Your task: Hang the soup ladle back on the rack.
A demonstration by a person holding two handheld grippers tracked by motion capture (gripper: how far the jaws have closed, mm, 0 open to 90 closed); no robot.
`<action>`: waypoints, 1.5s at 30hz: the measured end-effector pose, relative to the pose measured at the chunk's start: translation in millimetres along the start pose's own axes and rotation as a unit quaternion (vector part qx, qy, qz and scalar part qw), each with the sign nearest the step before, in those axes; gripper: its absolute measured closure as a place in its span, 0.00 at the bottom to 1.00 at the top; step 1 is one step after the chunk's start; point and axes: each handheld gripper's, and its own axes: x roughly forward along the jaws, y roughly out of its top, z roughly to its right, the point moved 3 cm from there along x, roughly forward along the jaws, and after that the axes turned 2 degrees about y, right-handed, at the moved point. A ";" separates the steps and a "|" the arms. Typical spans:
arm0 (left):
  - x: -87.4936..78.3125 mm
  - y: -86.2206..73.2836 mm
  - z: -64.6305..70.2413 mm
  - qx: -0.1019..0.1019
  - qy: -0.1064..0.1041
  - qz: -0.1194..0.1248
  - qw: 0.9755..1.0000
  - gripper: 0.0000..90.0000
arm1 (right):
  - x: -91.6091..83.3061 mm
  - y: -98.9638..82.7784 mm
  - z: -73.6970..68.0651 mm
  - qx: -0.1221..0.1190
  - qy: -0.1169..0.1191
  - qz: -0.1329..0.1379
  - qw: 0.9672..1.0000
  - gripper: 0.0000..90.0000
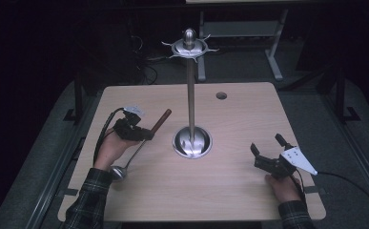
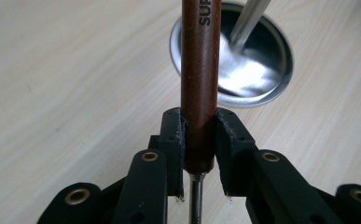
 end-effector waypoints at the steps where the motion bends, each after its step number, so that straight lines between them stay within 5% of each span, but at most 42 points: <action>1: -3.1 0.7 0.6 0.003 -0.002 0.006 1.000 0.82 | 0.0 0.0 0.0 0.000 0.000 0.000 1.000 0.00; 17: -32.7 6.0 1.7 -0.001 -0.036 0.082 0.996 0.83 | 0.0 0.0 -0.1 0.000 0.000 0.000 1.000 0.00; 30: -62.2 20.2 18.0 0.011 -0.064 0.139 0.988 0.82 | 0.0 0.0 -0.1 0.000 0.000 0.000 1.000 0.00; 45: -97.9 54.5 45.0 0.053 -0.047 0.188 0.980 0.82 | 0.0 0.0 -0.1 0.000 0.001 0.000 1.000 0.00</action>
